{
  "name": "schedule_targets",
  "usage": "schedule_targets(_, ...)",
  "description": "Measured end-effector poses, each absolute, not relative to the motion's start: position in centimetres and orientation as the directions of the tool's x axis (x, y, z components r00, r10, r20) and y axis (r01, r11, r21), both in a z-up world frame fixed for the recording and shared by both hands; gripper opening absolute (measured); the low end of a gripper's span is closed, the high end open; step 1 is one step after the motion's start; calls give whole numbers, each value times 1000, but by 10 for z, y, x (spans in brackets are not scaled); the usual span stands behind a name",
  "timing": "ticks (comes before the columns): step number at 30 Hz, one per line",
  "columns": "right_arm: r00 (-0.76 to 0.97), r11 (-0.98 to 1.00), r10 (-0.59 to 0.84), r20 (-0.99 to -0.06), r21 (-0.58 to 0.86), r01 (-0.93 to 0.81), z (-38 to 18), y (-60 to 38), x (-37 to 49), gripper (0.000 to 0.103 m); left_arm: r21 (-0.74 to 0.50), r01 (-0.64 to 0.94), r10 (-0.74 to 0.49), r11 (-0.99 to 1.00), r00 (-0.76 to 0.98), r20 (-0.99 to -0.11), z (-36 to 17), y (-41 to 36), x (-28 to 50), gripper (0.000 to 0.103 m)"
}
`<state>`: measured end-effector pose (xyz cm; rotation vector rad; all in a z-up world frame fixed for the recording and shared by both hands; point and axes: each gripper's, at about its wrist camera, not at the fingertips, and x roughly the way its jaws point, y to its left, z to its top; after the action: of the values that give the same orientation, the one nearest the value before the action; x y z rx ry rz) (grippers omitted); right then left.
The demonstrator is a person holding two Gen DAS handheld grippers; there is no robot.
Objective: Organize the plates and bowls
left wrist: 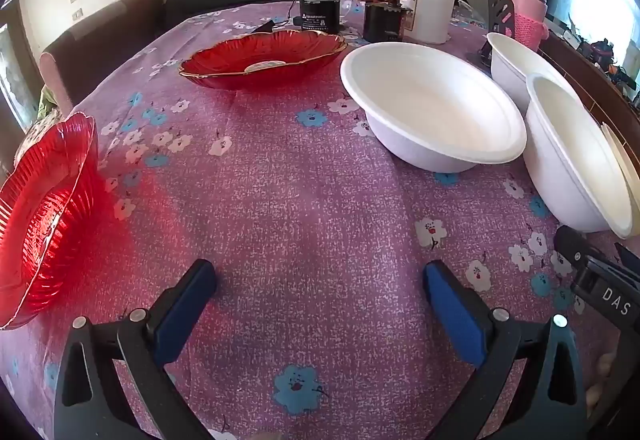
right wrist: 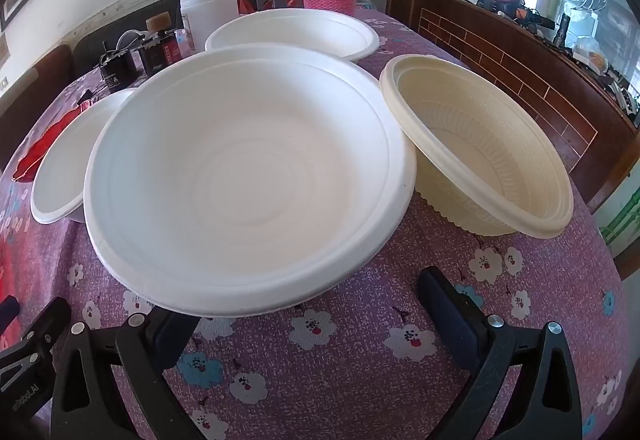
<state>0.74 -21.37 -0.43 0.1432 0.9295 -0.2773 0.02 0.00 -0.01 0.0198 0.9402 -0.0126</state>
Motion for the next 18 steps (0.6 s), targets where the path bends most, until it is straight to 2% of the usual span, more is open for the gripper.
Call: schedule_targets(18, 566, 946, -188, -803, 6, 324, -5, -221, 6, 102, 12, 30, -8, 999, 568, -823, 1, 0, 0, 103)
